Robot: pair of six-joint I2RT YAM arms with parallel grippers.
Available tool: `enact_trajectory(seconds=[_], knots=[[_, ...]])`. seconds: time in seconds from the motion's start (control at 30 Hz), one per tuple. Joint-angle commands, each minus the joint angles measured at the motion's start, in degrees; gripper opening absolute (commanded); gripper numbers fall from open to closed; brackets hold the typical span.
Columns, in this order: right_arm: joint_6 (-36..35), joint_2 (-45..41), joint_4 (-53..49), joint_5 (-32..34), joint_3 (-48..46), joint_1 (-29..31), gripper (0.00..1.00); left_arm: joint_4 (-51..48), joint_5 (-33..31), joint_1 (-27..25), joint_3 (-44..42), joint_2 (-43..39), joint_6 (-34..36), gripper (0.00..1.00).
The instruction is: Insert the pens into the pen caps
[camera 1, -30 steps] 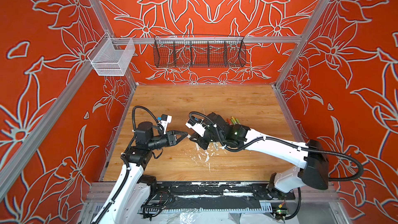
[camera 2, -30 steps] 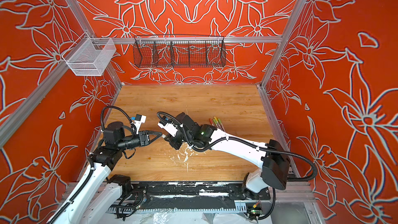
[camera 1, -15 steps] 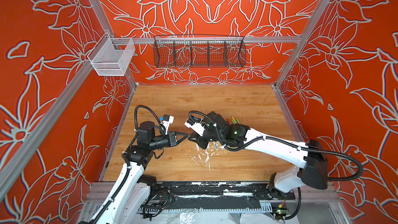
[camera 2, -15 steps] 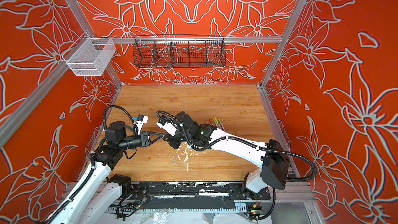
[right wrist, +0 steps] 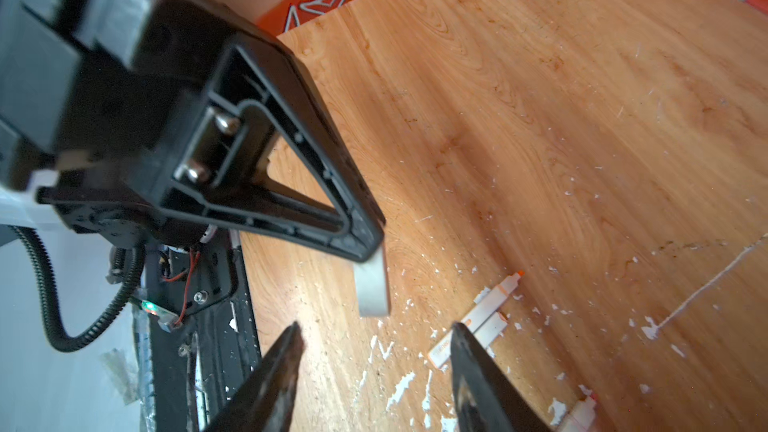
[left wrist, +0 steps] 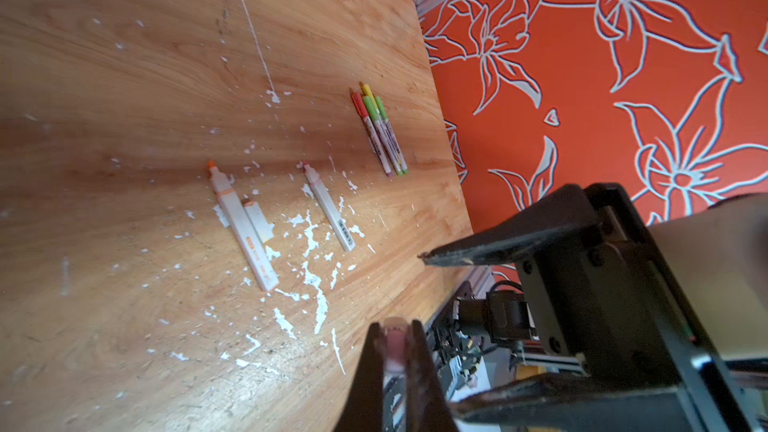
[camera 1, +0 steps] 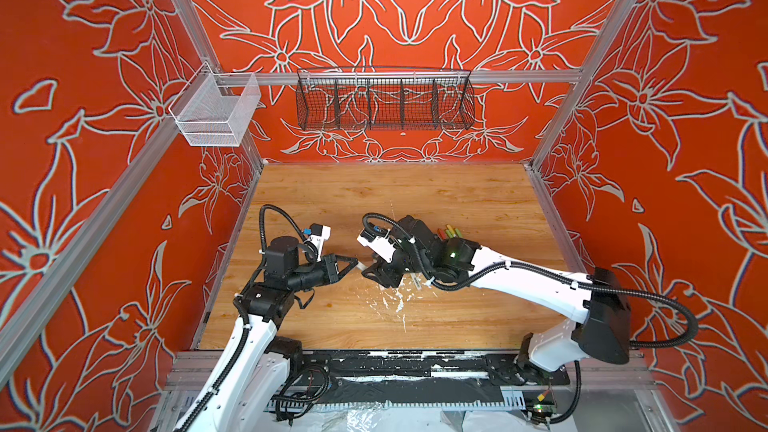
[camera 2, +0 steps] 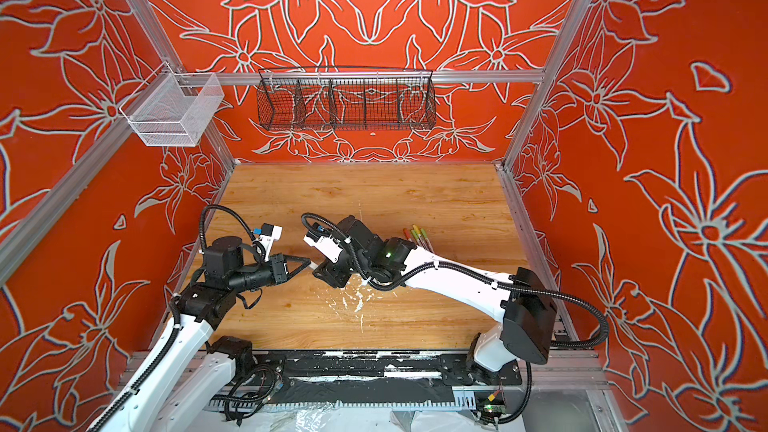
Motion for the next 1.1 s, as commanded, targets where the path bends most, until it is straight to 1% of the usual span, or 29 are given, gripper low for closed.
enact_trajectory(seconds=[0.0, 0.13, 0.23, 0.3, 0.47, 0.53, 0.6, 0.7, 0.87, 1.07], knots=[[2.96, 0.19, -5.39, 1.49, -1.88, -3.69, 0.63, -3.34, -6.02, 0.2, 2.18, -1.98, 2.19, 0.0], [6.98, 3.64, -11.09, 3.32, -3.29, -8.42, 0.63, -3.45, -6.88, 0.73, 1.98, -3.27, 2.2, 0.0], [9.01, 6.29, -12.72, 4.04, -4.96, -11.32, 0.63, -3.23, -6.44, 0.91, 1.96, -3.35, 2.1, 0.0], [9.25, 7.99, -13.64, 5.15, -5.49, -12.27, 0.63, -2.5, -4.8, 1.06, 1.81, -3.13, 1.88, 0.0], [8.37, 12.71, -16.58, 5.9, -4.36, -12.54, 0.64, 0.04, -0.19, 1.32, 1.2, -1.79, 0.91, 0.0], [8.46, 14.18, -17.11, 5.91, -4.15, -12.53, 0.64, 1.31, 2.12, 1.49, 1.03, -0.86, 0.31, 0.0], [8.55, 14.81, -17.27, 6.02, -4.05, -12.47, 0.64, 3.87, 6.09, 1.83, 0.44, 0.13, -0.84, 0.0], [8.55, 13.59, -16.46, 6.07, -4.96, -12.58, 0.65, 8.25, 12.52, 2.15, -0.26, 1.55, -3.45, 0.0], [8.01, 13.08, -15.98, 5.24, -5.92, -12.97, 0.66, 16.49, 20.07, 2.32, -1.88, 3.32, -8.6, 0.0], [8.06, 16.08, -16.8, 5.71, -5.09, -13.02, 0.66, 27.33, 25.66, 2.33, -4.25, 4.09, -16.06, 0.0]])
